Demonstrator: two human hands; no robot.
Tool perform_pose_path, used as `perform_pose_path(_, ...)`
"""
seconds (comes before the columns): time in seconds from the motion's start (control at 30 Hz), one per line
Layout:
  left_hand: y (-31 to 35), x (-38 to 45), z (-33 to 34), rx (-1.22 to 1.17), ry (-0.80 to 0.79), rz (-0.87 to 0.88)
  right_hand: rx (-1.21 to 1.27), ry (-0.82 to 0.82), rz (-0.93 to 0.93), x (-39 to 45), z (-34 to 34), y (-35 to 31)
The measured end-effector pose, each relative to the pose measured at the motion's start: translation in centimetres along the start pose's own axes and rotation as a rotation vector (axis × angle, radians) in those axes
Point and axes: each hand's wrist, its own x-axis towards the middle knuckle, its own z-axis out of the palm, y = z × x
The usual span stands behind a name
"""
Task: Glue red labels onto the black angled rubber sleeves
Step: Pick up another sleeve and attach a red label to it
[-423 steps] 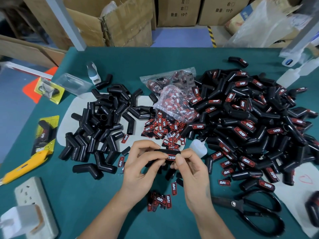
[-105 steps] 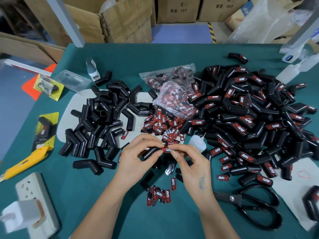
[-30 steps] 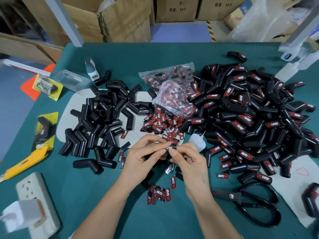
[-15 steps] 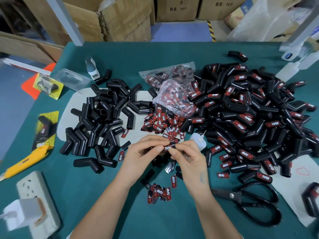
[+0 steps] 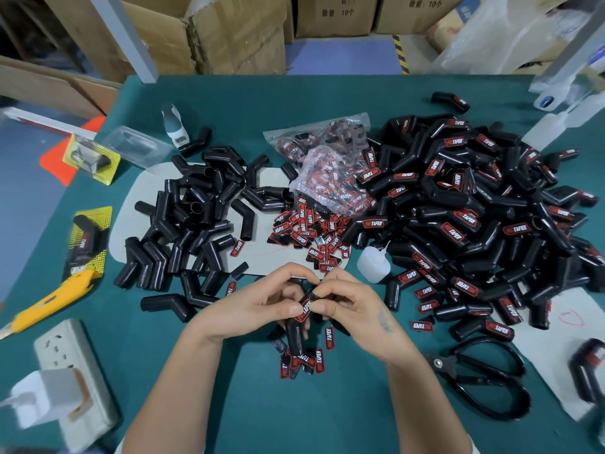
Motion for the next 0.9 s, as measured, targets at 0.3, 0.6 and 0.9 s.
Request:
perform_pose_path(0.3,-0.2,0.4,0.1,-0.043,0.045,0.011,0.104,0.044,0.004,0.2,0.2,0.1)
perform_pose_path(0.6,-0.1,0.7,0.3,-0.107,0.065,-0.026,0.067,0.131,0.060,0.3,0.5,0.9)
perform_pose_path(0.9,0.1,1.5,1.4,-0.132,0.408,0.093,0.057,0.202,0.039,0.2,1.9,0.2)
